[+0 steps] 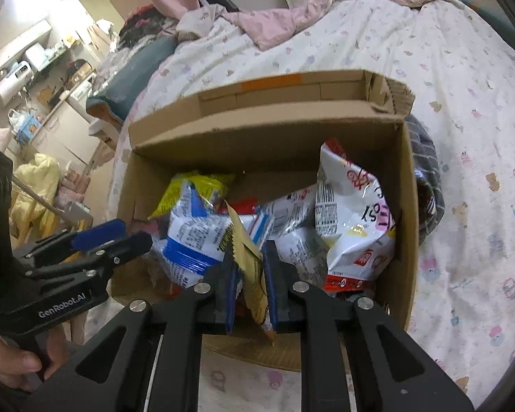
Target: Organize snacks
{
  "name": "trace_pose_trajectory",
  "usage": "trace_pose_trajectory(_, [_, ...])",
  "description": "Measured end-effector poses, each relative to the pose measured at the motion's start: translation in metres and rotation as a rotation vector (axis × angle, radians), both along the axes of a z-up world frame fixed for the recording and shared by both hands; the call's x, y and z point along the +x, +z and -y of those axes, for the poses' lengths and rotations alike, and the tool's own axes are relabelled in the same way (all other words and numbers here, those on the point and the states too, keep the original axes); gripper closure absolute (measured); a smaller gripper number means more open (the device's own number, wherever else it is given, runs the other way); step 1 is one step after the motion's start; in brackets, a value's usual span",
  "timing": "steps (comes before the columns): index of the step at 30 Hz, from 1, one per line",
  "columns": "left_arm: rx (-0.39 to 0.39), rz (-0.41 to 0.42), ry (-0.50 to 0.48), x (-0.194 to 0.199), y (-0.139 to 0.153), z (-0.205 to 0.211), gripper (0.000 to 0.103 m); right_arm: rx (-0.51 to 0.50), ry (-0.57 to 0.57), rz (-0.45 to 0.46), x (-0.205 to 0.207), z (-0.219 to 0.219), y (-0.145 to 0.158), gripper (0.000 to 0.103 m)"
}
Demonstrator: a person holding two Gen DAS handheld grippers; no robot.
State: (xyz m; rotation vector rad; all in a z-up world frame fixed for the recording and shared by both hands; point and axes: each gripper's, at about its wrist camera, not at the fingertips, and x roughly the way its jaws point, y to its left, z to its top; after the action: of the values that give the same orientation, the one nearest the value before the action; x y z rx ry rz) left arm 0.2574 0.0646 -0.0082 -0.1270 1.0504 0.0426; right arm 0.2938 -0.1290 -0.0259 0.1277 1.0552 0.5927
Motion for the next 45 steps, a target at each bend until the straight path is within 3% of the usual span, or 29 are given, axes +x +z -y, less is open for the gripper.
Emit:
trace_pose_trajectory(4, [-0.015,0.026,0.006,-0.012,0.01,-0.003,0.06,0.053,-0.021,0.041,-0.005,0.008,0.016,0.081])
trace_pose_trajectory(5, [-0.012,0.034,0.006,-0.016,0.013,-0.003,0.06,0.071,-0.029,0.053,-0.007,0.01,0.022,0.065])
trace_pose_trajectory(6, [-0.006,0.04,0.005,-0.019,0.015,-0.003,0.06,0.084,-0.037,0.069,-0.01,0.013,0.028,0.038])
trace_pose_trajectory(7, [0.012,0.056,0.005,-0.024,0.019,-0.003,0.06,0.093,-0.052,0.093,-0.014,0.017,0.035,0.031])
trace_pose_trajectory(9, [0.105,0.089,0.02,-0.032,0.028,0.001,0.057,0.099,-0.069,0.148,-0.023,0.021,0.048,0.028])
trace_pose_trajectory(11, [0.159,0.106,0.036,-0.04,0.038,0.002,0.042,0.065,-0.055,0.166,-0.028,0.021,0.057,0.028])
trace_pose_trajectory(13, [0.157,0.133,0.045,-0.048,0.047,0.001,0.034,0.029,-0.052,0.198,-0.036,0.021,0.069,0.027])
trace_pose_trajectory(15, [0.134,0.166,0.054,-0.058,0.057,-0.004,0.032,-0.012,-0.057,0.244,-0.05,0.02,0.08,0.017])
trace_pose_trajectory(18, [0.083,0.189,0.063,-0.073,0.068,-0.01,0.032,-0.042,-0.083,0.285,-0.075,0.023,0.093,0.01])
trace_pose_trajectory(20, [0.074,0.193,0.062,-0.087,0.072,-0.01,0.026,-0.048,-0.105,0.294,-0.088,0.027,0.098,0.0])
trace_pose_trajectory(26, [0.071,0.21,0.096,-0.123,0.071,-0.009,0.0,-0.03,-0.181,0.326,-0.129,0.044,0.107,0.0])
trace_pose_trajectory(34, [0.064,0.222,0.06,-0.147,0.059,-0.004,0.0,-0.093,-0.222,0.352,-0.162,0.047,0.089,0.0])
trace_pose_trajectory(39, [0.073,0.242,0.097,-0.155,0.047,-0.005,0.0,-0.138,-0.25,0.377,-0.172,0.047,0.068,0.0])
trace_pose_trajectory(45, [0.048,0.219,0.083,-0.152,0.032,-0.005,0.0,-0.133,-0.259,0.318,-0.167,0.045,0.049,0.0])
